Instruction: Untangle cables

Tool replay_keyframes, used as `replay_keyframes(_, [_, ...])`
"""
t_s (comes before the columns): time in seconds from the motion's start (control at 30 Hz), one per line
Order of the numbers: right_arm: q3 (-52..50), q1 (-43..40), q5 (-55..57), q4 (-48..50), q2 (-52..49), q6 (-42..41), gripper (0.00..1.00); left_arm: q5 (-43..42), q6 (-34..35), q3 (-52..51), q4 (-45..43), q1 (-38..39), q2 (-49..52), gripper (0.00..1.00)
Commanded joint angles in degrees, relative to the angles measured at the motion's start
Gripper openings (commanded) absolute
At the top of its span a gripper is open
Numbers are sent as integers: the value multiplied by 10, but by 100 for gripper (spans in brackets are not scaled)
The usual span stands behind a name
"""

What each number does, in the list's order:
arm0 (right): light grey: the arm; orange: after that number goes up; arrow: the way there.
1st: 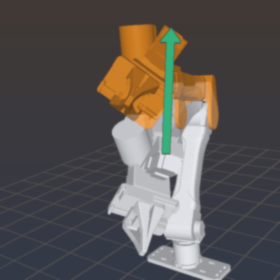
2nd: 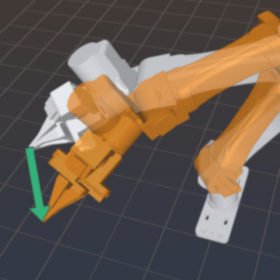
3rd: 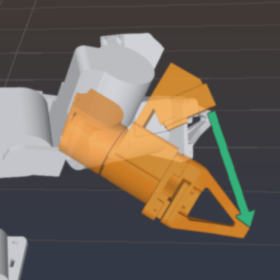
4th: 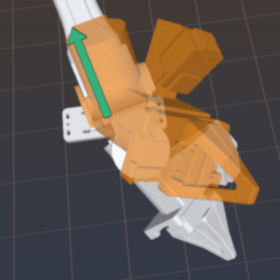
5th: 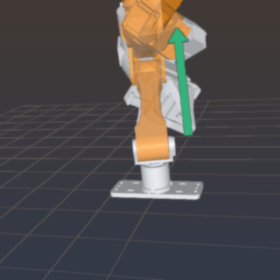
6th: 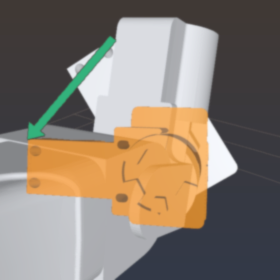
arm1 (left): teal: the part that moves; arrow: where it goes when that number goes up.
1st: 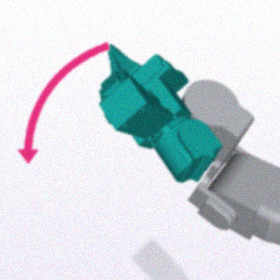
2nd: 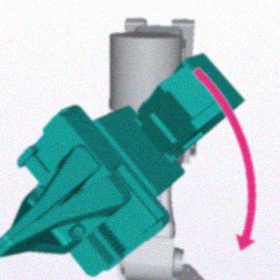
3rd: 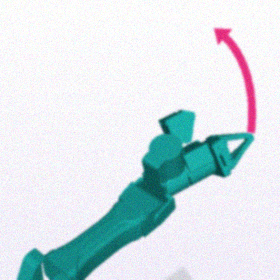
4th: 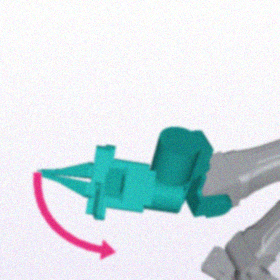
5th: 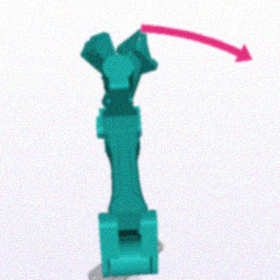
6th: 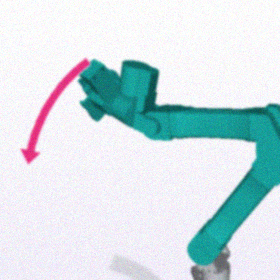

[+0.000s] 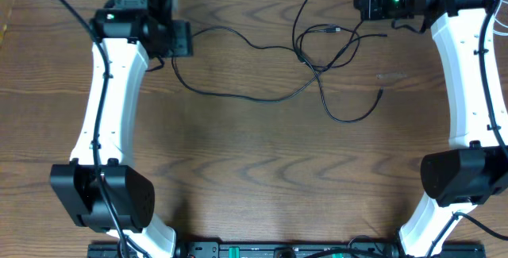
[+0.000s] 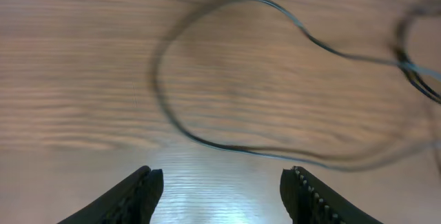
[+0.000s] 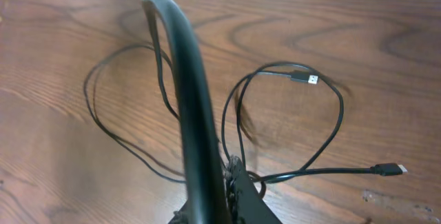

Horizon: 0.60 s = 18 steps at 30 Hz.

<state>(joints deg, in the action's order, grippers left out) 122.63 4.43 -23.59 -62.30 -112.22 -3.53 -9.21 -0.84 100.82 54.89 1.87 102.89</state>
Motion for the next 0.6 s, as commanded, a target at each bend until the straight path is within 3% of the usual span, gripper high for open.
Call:
replay_keyframes(0.0, [4, -10, -32, 11, 3, -18, 1, -123, -75, -29, -10, 23, 1, 61])
replay_keyframes(0.27, [4, -11, -33, 1, 3, -18, 1, -188, -71, -87, -82, 94, 1, 61])
replay_keyframes(0.4, [4, -11, -33, -6, 3, -18, 1, -182, 20, -130, -174, 131, 1, 61])
replay_keyframes(0.57, [4, -11, -33, -14, 3, -17, 1, -148, 118, -190, -355, 170, 6, 67])
